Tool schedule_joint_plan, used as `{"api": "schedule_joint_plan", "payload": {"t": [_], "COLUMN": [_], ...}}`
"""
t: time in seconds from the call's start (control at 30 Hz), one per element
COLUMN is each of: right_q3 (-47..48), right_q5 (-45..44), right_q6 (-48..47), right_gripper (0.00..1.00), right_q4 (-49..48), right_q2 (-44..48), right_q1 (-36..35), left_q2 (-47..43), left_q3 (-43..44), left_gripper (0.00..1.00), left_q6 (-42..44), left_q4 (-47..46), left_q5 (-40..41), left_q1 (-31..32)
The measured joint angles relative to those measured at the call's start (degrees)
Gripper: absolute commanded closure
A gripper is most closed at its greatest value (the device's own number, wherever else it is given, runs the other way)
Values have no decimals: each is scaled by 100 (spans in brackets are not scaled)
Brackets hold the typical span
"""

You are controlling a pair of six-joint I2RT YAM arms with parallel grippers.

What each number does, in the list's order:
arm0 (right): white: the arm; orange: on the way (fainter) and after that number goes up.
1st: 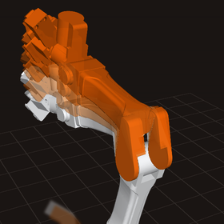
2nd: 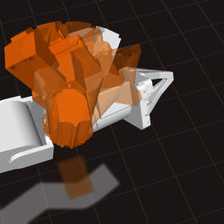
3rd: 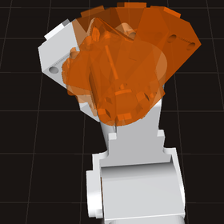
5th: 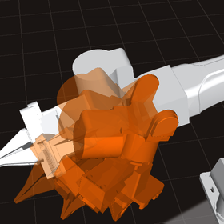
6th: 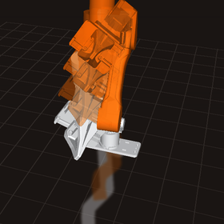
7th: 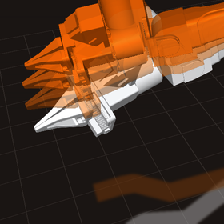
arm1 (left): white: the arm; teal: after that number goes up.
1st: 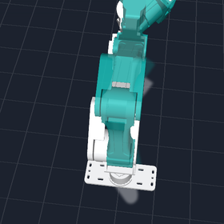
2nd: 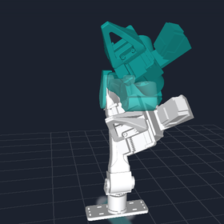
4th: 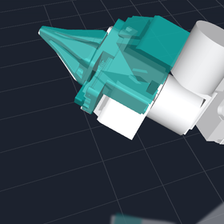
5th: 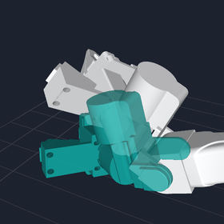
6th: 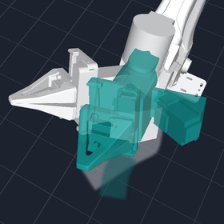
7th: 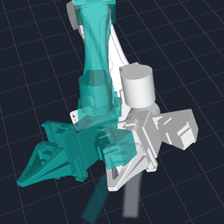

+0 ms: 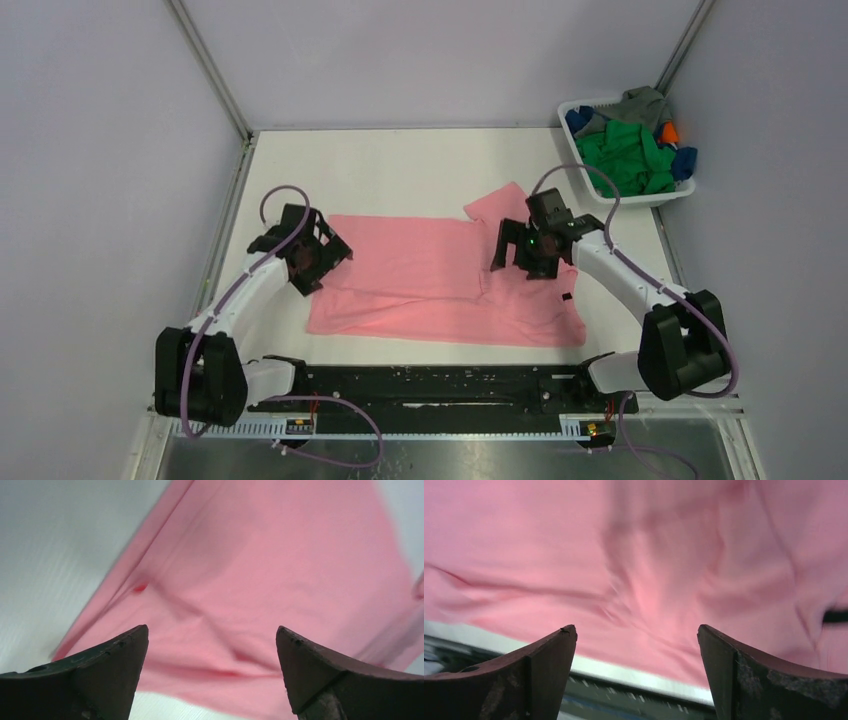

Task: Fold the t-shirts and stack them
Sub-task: Fold the flattened tshirt in 1/3 of the way, then grab the side of the flattened tshirt furthest away from the robot with both arms

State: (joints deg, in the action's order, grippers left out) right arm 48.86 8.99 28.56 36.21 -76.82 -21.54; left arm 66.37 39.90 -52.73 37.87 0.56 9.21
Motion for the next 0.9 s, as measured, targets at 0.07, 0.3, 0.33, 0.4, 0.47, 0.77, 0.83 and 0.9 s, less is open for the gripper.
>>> {"api": "schedule_joint_plan", "payload": {"t": [0.07, 0.3, 0.33, 0.4, 0.47, 0.77, 0.83, 0.9], "right_q3": [597, 3023, 3412, 4341, 5090, 8002, 8559, 8771], "right_q5": [-31, -103, -125, -203, -247, -509, -553, -608], "right_q6": [-7, -33, -44, -42, -20, 278, 387, 479], "right_gripper": [0, 0, 1, 1, 1, 0, 1, 1], "right_q4": [-348, -979, -968, -907, -833, 0, 210, 278], "right_q2": [-286, -2437, -2780, -3526, -4092, -6216, -6610, -6811], "right_q1": [63, 605, 651, 739, 800, 1012, 1036, 1045], "left_q2": [450, 2861, 3204, 3880, 4520, 6094, 6087, 6052], "left_q3": [717, 3206, 3515, 4109, 4690, 6177, 6172, 6092], "left_gripper": [1, 4, 4, 8, 11, 31, 35, 43], "left_q6": [160, 772, 839, 977, 1091, 1342, 1375, 1412], "left_q4": [-26, -382, -372, -352, -264, 472, 588, 649], "left_q5": [146, 271, 271, 271, 258, 111, 39, 9], "left_q1": [-79, -669, -717, -780, -798, -798, -796, -780]}}
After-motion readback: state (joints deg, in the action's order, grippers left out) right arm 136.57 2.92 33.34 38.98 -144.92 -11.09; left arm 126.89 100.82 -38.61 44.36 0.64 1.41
